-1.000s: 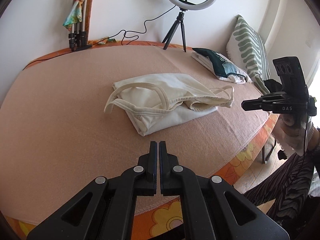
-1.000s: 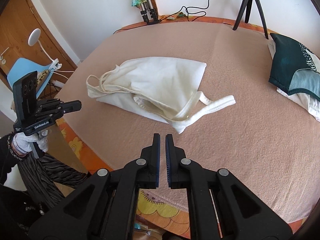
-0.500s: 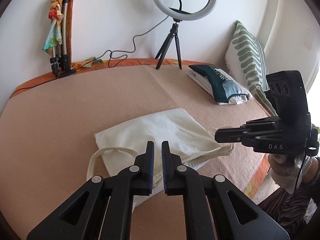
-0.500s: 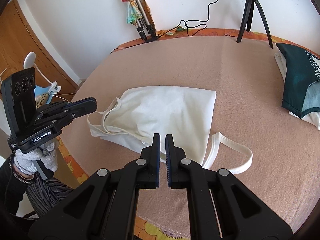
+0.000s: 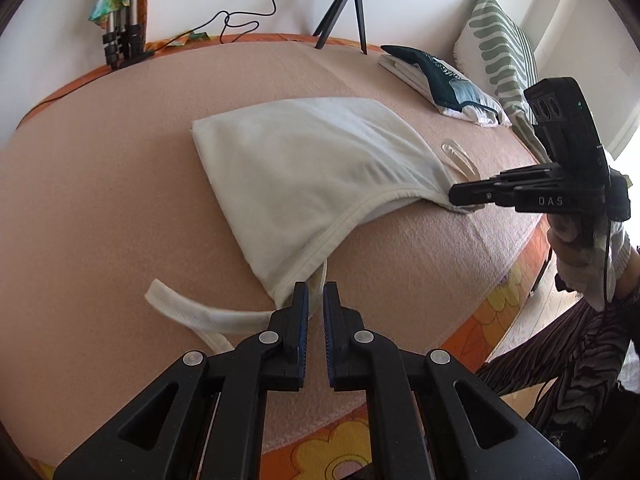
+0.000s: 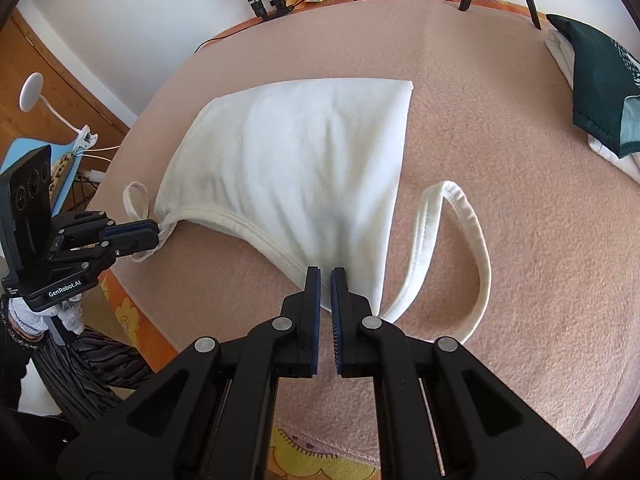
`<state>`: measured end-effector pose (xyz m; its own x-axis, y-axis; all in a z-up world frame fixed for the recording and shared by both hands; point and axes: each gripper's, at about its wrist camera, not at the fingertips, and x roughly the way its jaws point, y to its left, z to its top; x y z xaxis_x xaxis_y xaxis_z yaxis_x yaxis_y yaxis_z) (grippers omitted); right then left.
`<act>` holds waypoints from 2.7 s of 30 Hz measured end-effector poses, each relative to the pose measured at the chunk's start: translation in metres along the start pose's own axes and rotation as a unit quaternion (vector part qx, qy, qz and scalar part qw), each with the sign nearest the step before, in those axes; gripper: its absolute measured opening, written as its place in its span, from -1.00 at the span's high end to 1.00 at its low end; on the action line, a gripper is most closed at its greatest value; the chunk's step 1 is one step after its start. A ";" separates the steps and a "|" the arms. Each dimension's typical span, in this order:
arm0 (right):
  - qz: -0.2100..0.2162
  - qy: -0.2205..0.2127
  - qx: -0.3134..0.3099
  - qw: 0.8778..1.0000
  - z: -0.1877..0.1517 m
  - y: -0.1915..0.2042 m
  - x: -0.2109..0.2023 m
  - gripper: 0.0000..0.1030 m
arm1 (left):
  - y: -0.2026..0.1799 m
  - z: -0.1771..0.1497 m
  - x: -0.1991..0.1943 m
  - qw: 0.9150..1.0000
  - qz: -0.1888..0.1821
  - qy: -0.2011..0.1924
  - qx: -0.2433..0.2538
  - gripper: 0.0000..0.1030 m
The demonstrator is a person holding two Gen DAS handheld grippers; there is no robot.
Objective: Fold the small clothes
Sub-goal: 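Move both open tools back to the edge of the folded camisole, then grasp the folded camisole edge with the left tool while the right tool grasps it too, then lift the folded camisole with both tools and carry it toward the clothes stack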
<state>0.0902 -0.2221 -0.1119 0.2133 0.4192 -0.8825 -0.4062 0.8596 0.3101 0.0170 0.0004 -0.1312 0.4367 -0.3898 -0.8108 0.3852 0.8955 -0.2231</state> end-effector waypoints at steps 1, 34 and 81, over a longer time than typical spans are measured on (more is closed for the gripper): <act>-0.003 -0.005 0.000 1.000 -0.002 0.000 -0.005 0.89 | 0.001 -0.003 -0.004 1.000 -0.003 -0.002 -0.002 0.88; 0.082 -0.019 0.149 0.985 0.010 -0.057 -0.005 -0.04 | 0.087 0.072 -0.002 0.973 -0.020 -0.084 -0.212 -0.24; 0.101 -0.014 0.150 0.983 0.006 -0.025 0.010 0.72 | 0.080 0.113 0.041 0.978 -0.015 -0.118 -0.169 0.89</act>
<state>0.1077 -0.2372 -0.1264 0.1820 0.5940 -0.7836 -0.1632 0.8041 0.5717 0.1575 0.0324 -0.1209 0.6194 -0.4207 -0.6629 0.1276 0.8870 -0.4437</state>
